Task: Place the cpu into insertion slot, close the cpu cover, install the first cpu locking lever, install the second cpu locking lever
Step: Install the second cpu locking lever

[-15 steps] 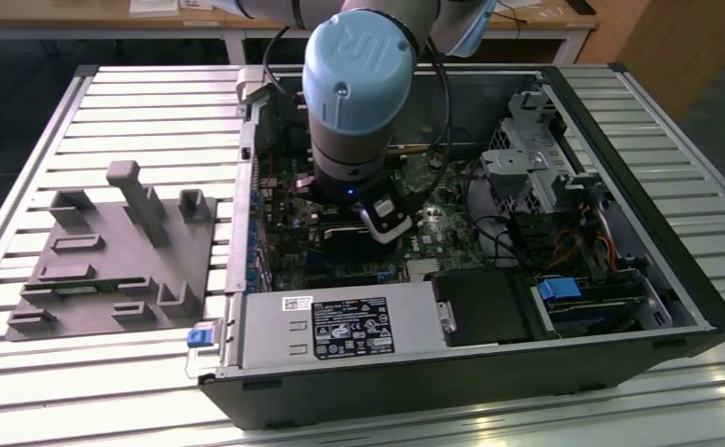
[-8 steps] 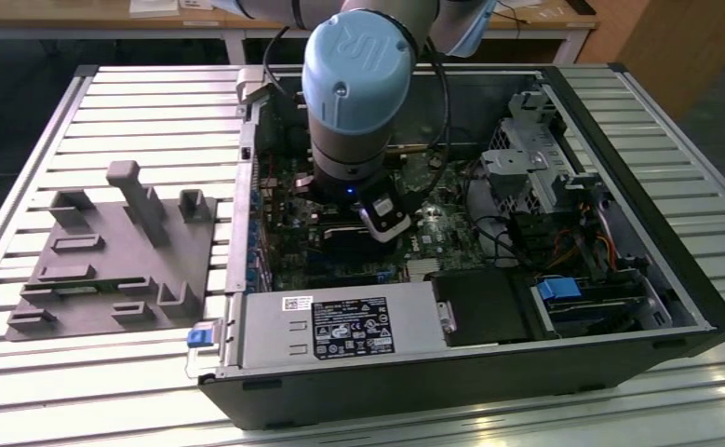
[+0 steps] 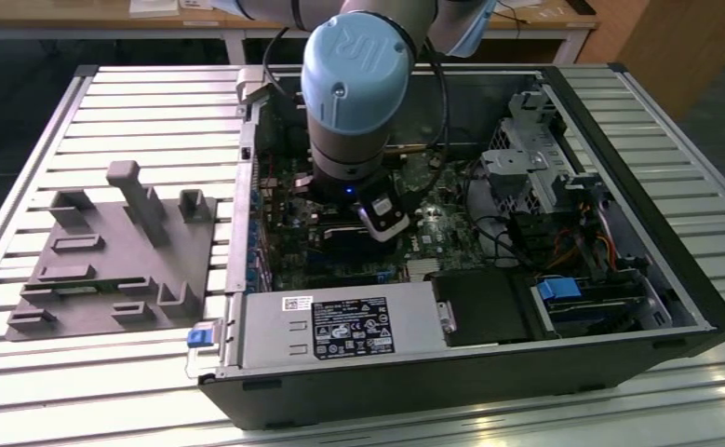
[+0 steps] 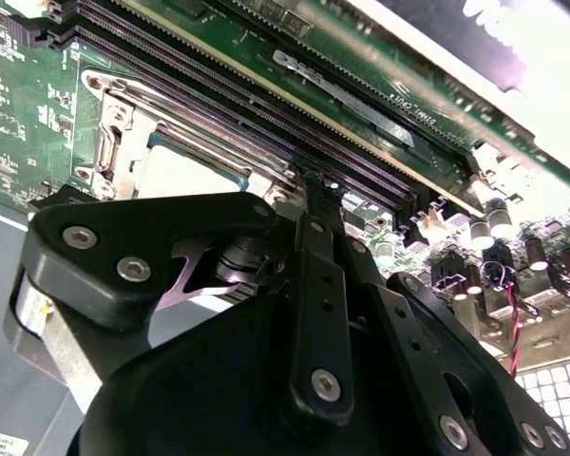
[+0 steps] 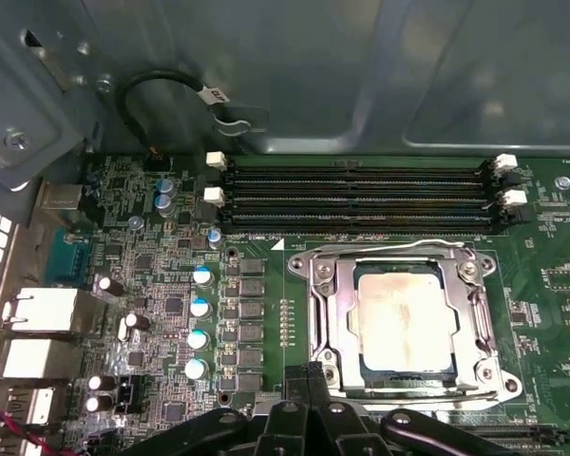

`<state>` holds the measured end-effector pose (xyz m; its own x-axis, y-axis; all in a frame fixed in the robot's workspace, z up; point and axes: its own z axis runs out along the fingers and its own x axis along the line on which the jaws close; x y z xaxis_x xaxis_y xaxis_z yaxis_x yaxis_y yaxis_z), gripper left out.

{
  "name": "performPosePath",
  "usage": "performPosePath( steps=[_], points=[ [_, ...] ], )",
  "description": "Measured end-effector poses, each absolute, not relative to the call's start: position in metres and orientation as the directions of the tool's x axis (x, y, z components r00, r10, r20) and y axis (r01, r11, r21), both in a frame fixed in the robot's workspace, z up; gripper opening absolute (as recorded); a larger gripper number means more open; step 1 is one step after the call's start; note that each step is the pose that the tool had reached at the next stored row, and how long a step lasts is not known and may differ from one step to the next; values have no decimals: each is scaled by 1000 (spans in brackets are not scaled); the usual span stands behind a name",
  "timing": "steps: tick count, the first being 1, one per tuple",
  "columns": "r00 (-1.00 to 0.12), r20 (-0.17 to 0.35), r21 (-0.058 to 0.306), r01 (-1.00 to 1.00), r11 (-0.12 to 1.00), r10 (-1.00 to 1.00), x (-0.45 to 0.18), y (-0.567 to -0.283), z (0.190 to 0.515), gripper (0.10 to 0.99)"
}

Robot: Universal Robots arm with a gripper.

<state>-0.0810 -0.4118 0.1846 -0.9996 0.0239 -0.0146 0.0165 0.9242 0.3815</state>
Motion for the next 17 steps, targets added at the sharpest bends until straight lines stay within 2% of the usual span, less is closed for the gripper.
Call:
performPosePath(
  steps=[17],
  points=[
    [-1000, -15, 375, 16, 927, 24, -84, -411, 185, 106]
  ],
)
